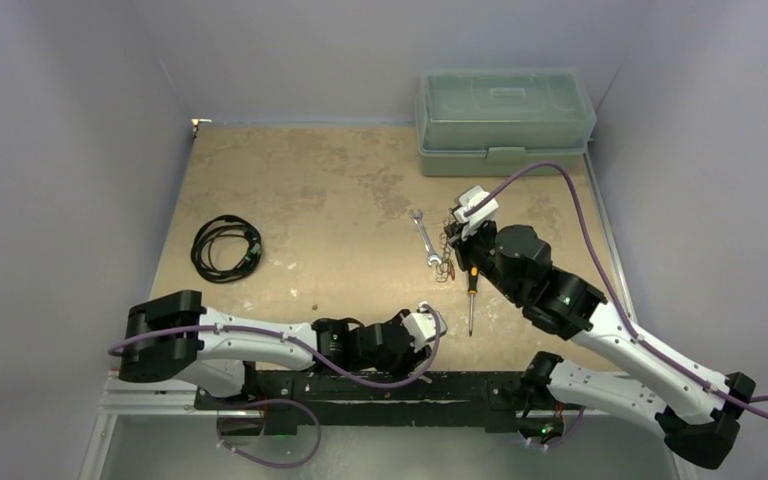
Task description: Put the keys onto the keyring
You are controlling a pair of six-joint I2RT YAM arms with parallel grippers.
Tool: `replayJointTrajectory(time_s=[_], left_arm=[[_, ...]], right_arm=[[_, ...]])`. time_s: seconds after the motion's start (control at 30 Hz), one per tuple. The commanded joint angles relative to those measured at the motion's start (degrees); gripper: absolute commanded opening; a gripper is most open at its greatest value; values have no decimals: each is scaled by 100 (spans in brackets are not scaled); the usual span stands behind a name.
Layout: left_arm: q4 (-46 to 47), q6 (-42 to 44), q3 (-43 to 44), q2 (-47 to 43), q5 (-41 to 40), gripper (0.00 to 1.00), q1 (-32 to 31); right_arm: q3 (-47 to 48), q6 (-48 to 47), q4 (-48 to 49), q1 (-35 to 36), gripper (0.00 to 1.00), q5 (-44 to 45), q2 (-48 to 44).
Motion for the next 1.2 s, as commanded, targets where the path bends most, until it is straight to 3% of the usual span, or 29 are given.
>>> replayJointTrajectory(time_s=[0.0, 0.1, 0.2, 0.4, 0.7, 1.17], left_arm=[[-223, -1432, 444, 129, -606, 49, -154], [-615, -2121, 753, 598, -928, 39, -288], [-1238, -2331, 1314, 1170, -1545, 38, -528], [-2036, -2820, 1878, 1730, -2015, 35, -736], [-1989, -2841, 1951, 1931, -1944, 24, -840], [-2031, -2956, 2053, 2244, -1883, 23, -919]], right_arm=[[63, 152, 268, -65, 0, 54, -90], [64, 173, 275, -84, 0, 95, -135], [46, 192, 295, -101, 0, 137, -185], [53, 197, 284, -128, 0, 135, -134], [37, 210, 312, -137, 0, 20, -83], [62, 227, 285, -146, 0, -96, -20]])
